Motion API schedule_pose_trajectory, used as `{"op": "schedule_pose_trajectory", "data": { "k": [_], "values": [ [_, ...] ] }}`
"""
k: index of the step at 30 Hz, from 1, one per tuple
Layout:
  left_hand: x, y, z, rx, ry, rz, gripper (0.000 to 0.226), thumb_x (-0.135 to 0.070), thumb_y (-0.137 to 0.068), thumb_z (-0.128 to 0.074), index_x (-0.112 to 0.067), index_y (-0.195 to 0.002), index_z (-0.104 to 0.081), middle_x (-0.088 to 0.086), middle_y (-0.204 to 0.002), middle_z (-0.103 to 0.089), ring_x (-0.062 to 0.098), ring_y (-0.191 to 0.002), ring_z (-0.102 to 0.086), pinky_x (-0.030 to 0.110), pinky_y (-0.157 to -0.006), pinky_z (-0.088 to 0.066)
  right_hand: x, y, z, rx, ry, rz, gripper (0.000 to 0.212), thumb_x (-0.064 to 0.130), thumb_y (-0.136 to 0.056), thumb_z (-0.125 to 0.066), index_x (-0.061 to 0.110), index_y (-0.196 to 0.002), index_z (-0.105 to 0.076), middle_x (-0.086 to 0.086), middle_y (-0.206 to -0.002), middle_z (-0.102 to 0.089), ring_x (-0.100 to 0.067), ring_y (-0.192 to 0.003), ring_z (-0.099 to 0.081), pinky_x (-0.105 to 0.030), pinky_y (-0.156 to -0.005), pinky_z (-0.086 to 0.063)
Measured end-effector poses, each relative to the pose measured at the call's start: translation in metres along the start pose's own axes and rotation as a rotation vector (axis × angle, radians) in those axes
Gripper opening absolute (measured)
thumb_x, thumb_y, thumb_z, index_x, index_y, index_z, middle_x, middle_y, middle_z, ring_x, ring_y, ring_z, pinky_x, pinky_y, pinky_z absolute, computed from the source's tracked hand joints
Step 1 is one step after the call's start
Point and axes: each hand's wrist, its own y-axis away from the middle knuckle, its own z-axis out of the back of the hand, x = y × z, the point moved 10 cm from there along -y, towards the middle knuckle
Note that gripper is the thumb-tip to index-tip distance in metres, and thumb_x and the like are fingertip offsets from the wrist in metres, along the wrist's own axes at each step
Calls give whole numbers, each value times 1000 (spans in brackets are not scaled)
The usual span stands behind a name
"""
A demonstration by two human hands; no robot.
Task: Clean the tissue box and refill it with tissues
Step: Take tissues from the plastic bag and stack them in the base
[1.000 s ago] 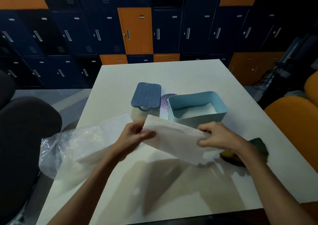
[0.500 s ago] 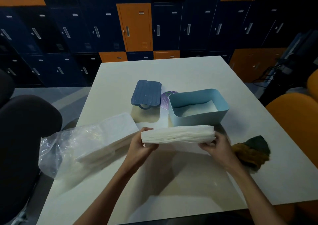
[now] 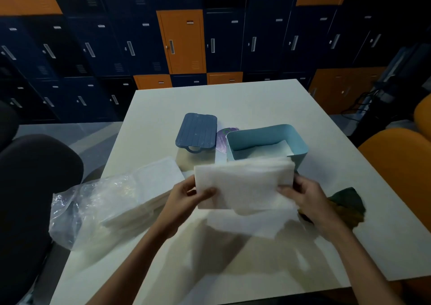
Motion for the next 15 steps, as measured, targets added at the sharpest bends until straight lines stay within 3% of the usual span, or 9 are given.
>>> {"op": "schedule_pose_trajectory", "data": {
  "k": [4, 8, 12, 15],
  "values": [
    [-31, -29, -27, 77, 84, 119, 27, -24, -89, -64, -18, -115, -64, 0, -112, -71, 15, -99, -67, 37, -79, -55, 37, -20, 30, -34, -17, 5, 17, 18, -89, -65, 14, -104, -68, -6, -99, -70, -21, -91, -65, -37, -80, -54],
    [-58, -71, -51, 96, 53, 196, 22, -21, -87, -67, -6, -102, -62, 4, -96, -67, 14, -86, -64, 28, -72, -57, 67, -56, 61, -96, 37, 0, 25, 21, -94, -59, 5, -113, -61, -6, -100, -61, -21, -95, -58, -29, -68, -55],
    [-57, -111, -59, 29, -136, 269, 38, -22, -81, -74, 4, -104, -59, 11, -91, -56, 19, -83, -59, 26, -64, -55, 70, -92, 84, -182, 252, -38, 34, 27, -94, -60, 3, -117, -59, -11, -106, -61, -23, -92, -59, -30, -70, -55],
    [-53, -123, -66, -41, -398, 266, 24, -16, -77, -73, 1, -89, -61, 9, -82, -53, 18, -71, -54, 24, -53, -46, 68, -113, 85, -219, 481, -43, 40, 30, -93, -59, -9, -104, -62, -23, -99, -62, -31, -87, -60, -34, -65, -46]
  ]
}}
